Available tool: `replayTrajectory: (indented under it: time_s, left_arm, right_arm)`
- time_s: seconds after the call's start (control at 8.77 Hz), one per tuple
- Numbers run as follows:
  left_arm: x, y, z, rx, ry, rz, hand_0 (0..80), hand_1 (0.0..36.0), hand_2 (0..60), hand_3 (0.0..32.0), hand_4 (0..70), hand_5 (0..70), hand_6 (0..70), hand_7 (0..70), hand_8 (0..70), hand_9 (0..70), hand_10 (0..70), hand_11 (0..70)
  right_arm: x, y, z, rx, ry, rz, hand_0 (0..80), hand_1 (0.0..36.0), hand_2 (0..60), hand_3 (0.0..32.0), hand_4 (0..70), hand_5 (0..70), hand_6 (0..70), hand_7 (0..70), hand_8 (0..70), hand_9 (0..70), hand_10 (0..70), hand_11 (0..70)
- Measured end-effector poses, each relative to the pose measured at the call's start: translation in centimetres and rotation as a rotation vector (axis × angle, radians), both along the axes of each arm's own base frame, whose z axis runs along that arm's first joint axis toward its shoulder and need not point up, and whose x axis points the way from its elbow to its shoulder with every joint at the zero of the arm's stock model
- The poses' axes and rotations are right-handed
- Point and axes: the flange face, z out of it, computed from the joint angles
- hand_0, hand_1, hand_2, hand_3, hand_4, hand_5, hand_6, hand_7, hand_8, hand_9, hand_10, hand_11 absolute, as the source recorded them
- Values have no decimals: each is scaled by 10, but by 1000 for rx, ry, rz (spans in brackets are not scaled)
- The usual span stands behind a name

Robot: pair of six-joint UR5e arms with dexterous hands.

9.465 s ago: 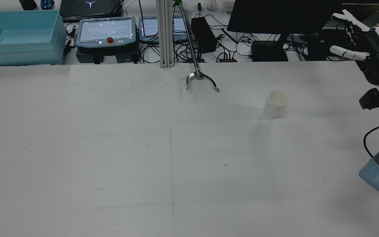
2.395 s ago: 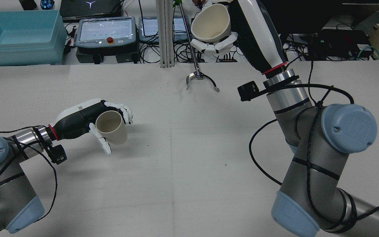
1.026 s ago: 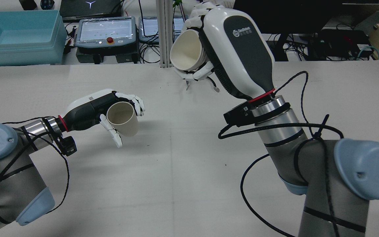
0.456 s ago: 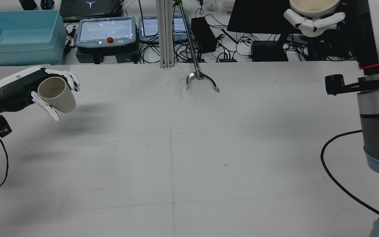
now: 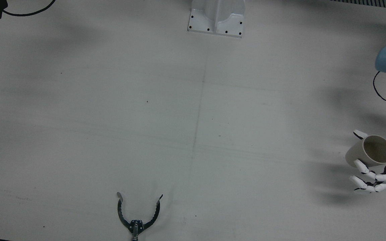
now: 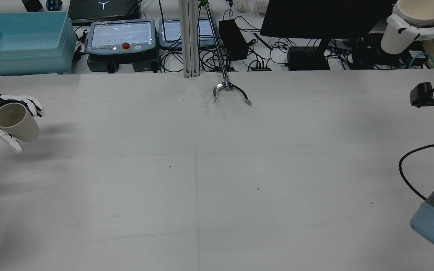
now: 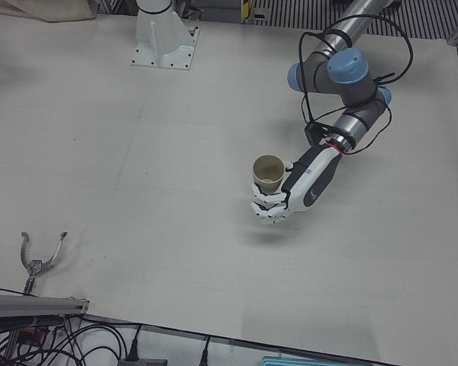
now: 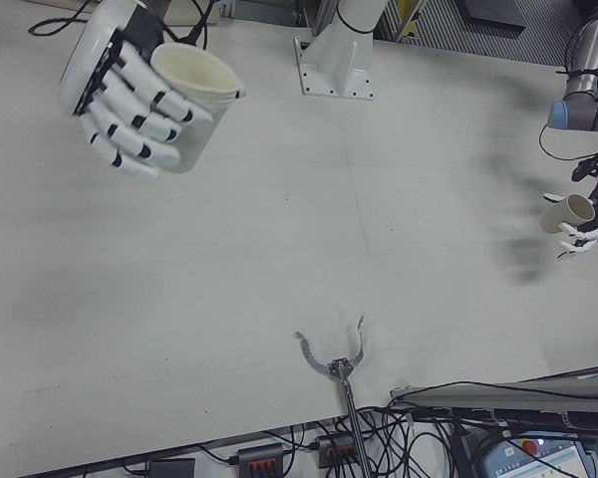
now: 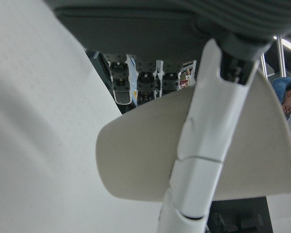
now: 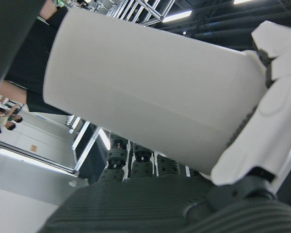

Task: Pour water
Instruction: 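Move both hands apart, carrying their cups away from the table center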

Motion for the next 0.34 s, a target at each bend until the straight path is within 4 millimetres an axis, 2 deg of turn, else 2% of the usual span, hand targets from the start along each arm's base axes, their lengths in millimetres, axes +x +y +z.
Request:
replayTrajectory:
  time_s: [0.11, 0.23, 0.34]
  left_arm:
    - [-9, 10, 21, -24, -20, -15, 800, 278, 0, 0, 521, 442, 215, 431, 247, 376, 116, 194]
    - [-14, 18, 38, -42, -40, -28, 800, 280, 0, 0, 513, 439, 214, 430, 246, 374, 119, 197]
    - [-17, 21, 48, -44, -67, -39, 800, 273, 0, 0, 509, 435, 212, 430, 245, 374, 118, 196]
  right_arm:
    - [-7, -16, 45, -39, -65, -32, 475, 320, 600, 0, 446, 700, 548, 623, 375, 494, 252, 380]
    - [-14, -28, 80, -75, -105, -50, 475, 315, 600, 0, 461, 700, 553, 625, 375, 492, 252, 379]
    - [-20, -37, 103, -96, -122, -58, 474, 308, 600, 0, 424, 676, 538, 602, 370, 483, 257, 386]
